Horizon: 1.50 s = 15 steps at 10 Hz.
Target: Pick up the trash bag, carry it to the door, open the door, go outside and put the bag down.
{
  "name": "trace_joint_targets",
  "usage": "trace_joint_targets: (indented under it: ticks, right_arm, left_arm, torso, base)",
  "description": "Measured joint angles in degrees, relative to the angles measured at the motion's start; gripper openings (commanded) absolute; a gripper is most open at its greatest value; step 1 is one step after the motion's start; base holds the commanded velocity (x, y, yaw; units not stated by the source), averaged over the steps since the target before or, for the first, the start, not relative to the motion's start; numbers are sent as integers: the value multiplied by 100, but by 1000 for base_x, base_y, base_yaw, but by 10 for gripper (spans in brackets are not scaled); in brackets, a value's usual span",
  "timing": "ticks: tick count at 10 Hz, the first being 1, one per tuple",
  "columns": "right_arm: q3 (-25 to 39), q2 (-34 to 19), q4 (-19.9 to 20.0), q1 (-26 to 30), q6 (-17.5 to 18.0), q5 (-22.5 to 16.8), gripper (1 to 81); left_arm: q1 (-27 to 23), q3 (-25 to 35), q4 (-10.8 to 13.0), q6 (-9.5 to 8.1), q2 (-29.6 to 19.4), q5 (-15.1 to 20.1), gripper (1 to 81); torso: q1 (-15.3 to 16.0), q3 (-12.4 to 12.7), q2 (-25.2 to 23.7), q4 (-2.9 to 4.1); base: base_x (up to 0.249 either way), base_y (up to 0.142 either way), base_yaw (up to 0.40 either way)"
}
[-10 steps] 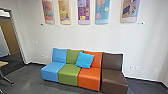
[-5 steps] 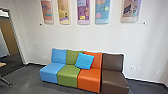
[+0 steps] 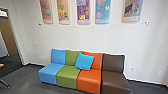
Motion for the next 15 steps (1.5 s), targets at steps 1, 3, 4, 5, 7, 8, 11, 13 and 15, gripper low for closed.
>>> trace_joint_targets:
  ticks: [1,3,4,5,7,8,11,13,15]
  right_arm:
    - [0,0,-2,-2,0,0,811]
    - [-2,0,2,-28,2,13,811]
    - [-2,0,2,-28,2,13,811]
    - [-2,0,2,-30,2,13,811]
    - [-2,0,0,-30,2,13,811]
    - [-2,0,2,-28,2,13,811]
    - [-2,0,2,-30,2,13,811]
    - [-2,0,2,-28,2,11,811]
    - [-2,0,2,-28,2,0,811]
  left_arm:
    - [2,0,0,0,0,0,811]
    - [-1,0,0,0,-2,2,811]
    - [2,0,0,2,0,0,811]
    - [9,0,0,0,-2,0,811]
    - [13,0,-2,0,-2,-2,811]
    - [16,0,0,0,-2,0,811]
    - [13,0,0,0,-2,0,811]
    - [13,0,0,0,-2,0,811]
    - [13,0,0,2,-2,0,811]
  torso:
    - [0,0,0,0]
    - [0,0,0,0]
    - [0,0,0,0]
    - [-1,0,0,0]
    - [-1,0,0,0]
    - [-1,0,0,0]
    - [-1,0,0,0]
    - [-1,0,0,0]
    - [-1,0,0,0]
  base:
    - [86,0,0]
    - [90,0,0]
    - [95,0,0]
    - [95,0,0]
    - [95,0,0]
    - [95,0,0]
    - [95,0,0]
    - [95,0,0]
    - [95,0,0]
